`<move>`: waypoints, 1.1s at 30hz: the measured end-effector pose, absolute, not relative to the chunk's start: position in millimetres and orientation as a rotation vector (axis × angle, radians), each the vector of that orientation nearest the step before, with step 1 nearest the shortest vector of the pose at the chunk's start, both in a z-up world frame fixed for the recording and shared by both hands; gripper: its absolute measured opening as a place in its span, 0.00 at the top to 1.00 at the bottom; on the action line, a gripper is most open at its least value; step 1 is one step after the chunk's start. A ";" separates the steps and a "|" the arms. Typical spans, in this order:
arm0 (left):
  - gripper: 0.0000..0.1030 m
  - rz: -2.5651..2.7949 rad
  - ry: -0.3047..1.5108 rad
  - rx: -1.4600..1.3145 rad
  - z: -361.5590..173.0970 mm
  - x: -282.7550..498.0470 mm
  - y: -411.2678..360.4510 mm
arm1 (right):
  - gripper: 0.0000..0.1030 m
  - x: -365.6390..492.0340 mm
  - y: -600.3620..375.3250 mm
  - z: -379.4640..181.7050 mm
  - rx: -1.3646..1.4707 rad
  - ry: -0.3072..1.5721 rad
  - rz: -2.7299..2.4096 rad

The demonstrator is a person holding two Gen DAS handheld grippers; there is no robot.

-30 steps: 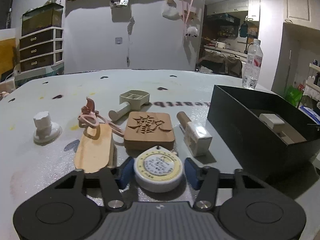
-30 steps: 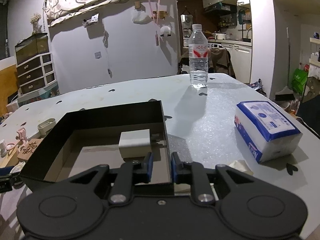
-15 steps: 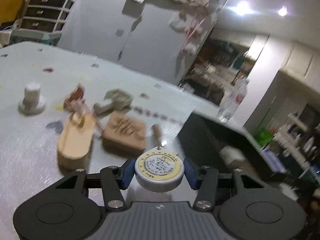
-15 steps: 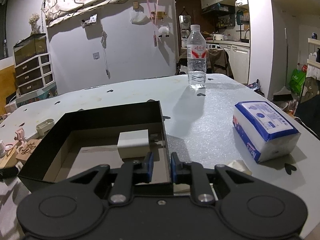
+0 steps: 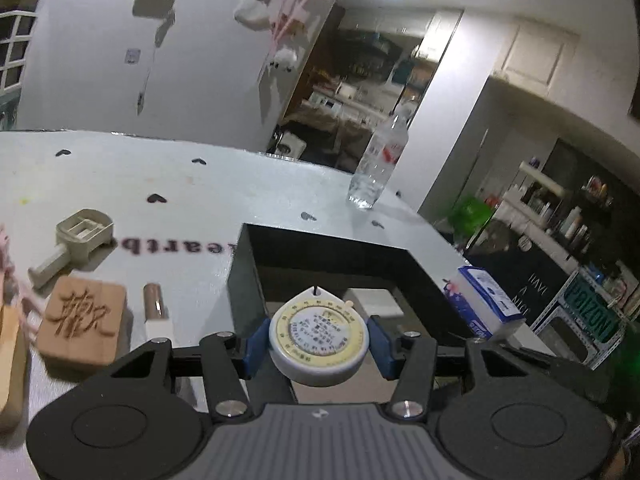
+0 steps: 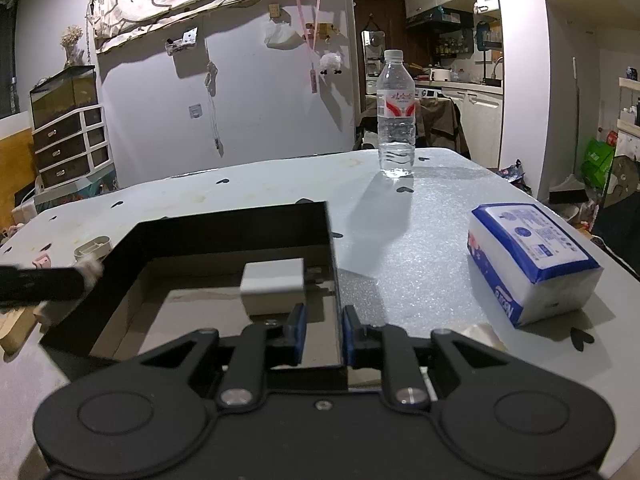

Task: Organize rigid objects
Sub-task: 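Carry the tape measure with the left gripper into the black box and release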

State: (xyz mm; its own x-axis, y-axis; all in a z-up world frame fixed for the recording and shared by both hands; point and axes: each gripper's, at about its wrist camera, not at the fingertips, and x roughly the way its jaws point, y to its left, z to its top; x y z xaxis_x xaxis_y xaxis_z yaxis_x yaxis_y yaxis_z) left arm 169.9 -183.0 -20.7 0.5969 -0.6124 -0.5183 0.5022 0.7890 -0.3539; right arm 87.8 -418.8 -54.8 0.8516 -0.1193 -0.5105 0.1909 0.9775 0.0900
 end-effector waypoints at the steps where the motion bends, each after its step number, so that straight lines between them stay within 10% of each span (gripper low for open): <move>1: 0.48 -0.651 0.676 -0.164 -18.1 174.2 -186.4 | 0.80 87.6 -418.8 -54.7 0.140 0.528 -0.169; 33: 0.48 -0.869 0.957 0.047 -51.0 227.0 -303.5 | 0.93 94.7 -433.6 -57.9 0.070 0.482 0.002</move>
